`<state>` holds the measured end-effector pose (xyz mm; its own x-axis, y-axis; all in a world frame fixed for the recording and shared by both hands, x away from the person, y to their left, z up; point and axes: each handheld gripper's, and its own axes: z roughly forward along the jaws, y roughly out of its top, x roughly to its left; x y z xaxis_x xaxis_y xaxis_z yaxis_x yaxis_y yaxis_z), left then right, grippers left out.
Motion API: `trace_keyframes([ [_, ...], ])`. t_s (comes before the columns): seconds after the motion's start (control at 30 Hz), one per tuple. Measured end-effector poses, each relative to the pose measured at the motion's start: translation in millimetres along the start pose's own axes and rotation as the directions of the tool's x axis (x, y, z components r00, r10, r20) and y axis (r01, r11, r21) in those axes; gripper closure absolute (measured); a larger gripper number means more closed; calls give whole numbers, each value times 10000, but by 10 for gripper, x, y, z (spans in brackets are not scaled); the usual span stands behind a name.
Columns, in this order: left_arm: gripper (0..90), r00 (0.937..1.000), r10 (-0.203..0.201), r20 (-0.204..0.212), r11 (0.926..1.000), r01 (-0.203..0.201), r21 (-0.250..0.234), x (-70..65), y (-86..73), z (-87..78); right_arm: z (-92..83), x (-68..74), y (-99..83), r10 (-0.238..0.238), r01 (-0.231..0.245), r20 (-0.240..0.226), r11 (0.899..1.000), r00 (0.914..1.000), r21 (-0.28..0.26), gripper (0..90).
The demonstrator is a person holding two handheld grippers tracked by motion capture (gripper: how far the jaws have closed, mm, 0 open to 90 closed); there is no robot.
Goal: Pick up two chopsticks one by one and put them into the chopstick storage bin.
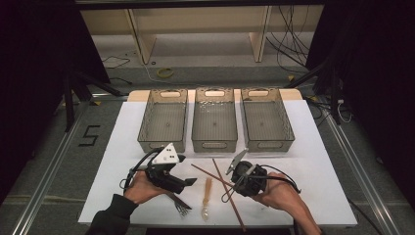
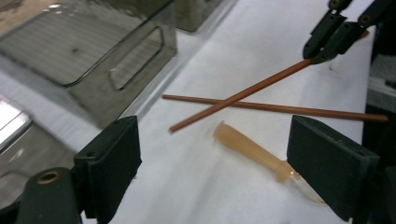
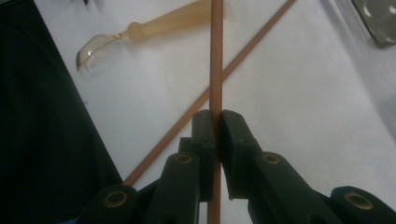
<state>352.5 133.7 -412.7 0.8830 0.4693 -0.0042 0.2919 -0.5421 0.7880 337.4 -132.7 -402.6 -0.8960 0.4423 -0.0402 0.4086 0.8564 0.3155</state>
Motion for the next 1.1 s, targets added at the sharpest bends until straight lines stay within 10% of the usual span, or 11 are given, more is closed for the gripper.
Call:
trace_keyframes([
  [0.33,240,9833,1457,1092,9829,-1564,975,-123,197,153,-65,105,34,-945,943,-98,9954,9955,-180,848],
  [0.83,456,9304,2950,2177,9201,-3381,1980,-294,192,303,-56,242,88,-2049,2050,-244,9788,9785,-17,848],
  [1.1,595,9101,3225,2602,8983,-3809,2189,-323,174,314,-57,275,99,-2397,2401,-290,9707,9704,91,848],
])
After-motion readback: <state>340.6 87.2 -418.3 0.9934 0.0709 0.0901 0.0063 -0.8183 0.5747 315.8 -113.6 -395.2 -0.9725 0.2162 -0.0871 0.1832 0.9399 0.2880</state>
